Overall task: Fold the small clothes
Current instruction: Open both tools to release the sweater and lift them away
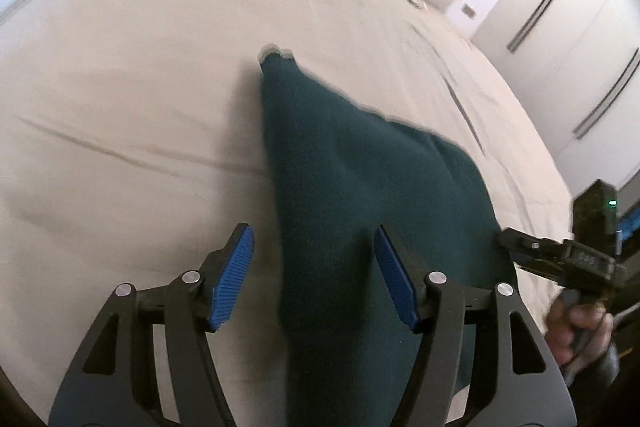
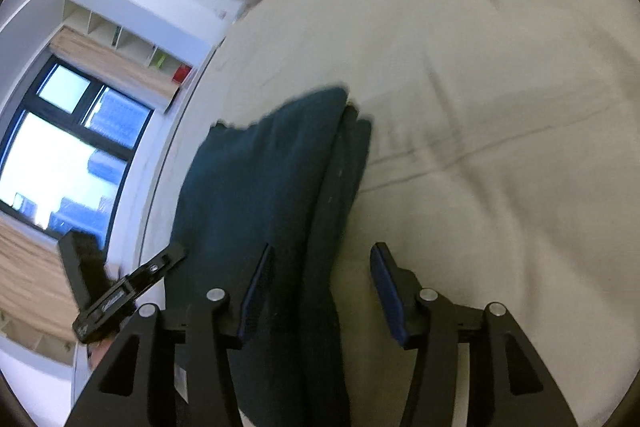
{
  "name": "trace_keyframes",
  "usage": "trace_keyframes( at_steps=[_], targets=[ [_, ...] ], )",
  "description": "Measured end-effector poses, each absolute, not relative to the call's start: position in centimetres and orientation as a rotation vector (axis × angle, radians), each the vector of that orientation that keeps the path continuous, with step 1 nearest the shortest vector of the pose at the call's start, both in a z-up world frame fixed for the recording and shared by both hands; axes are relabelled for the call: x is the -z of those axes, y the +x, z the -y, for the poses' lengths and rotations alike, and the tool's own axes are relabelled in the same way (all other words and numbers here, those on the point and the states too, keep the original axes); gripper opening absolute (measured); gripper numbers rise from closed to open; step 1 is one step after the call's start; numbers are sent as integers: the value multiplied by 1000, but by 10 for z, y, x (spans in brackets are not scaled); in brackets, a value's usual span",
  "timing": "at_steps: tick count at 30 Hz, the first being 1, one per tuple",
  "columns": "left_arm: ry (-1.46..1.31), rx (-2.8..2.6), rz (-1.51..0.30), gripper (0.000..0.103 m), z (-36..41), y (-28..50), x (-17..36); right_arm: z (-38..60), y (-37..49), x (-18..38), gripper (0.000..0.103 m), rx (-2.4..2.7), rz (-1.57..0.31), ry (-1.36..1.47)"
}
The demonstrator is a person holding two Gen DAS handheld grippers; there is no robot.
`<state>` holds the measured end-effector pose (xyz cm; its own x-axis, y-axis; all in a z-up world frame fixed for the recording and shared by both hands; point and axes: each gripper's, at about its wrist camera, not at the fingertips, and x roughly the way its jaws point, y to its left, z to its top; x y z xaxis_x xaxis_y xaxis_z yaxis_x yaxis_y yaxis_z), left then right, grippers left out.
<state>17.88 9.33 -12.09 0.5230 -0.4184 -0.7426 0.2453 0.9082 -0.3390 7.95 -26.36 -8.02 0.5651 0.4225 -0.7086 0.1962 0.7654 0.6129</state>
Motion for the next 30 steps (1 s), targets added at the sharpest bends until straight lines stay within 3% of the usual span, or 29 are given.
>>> trace_keyframes(
  at_steps=[5, 10, 11, 13, 17, 20, 24, 26, 29, 30],
  targets=[
    [-151, 353, -794, 69, -91, 144, 88, 231, 75, 42, 54, -284, -894, 667],
    [-45, 335, -700, 74, -59, 118, 79, 195, 90, 72, 54, -367, -979, 640],
    [-28, 333, -681, 76, -56, 111, 77, 198, 92, 87, 51, -353, -1002, 649],
    [-11, 327, -638, 81, -54, 97, 69, 209, 88, 98, 30, -334, -1000, 683],
    [13, 260, -538, 97, -63, 73, 44, 230, 79, 89, 29, -304, -954, 725],
    [16, 211, -401, 101, -71, 52, 17, 236, 54, 59, 57, -162, -893, 602],
    [29, 132, -243, 103, -75, 22, -23, 231, 35, 9, 62, -76, -755, 450],
    [43, 135, -197, 103, -75, 11, -44, 224, 17, -26, 75, -31, -635, 351],
    [75, 103, -146, 103, -76, -2, -73, 213, -10, -71, 102, 25, -427, 266],
    [91, 88, -162, 103, -76, -4, -83, 209, -24, -88, 103, 77, -319, 240]
  ],
)
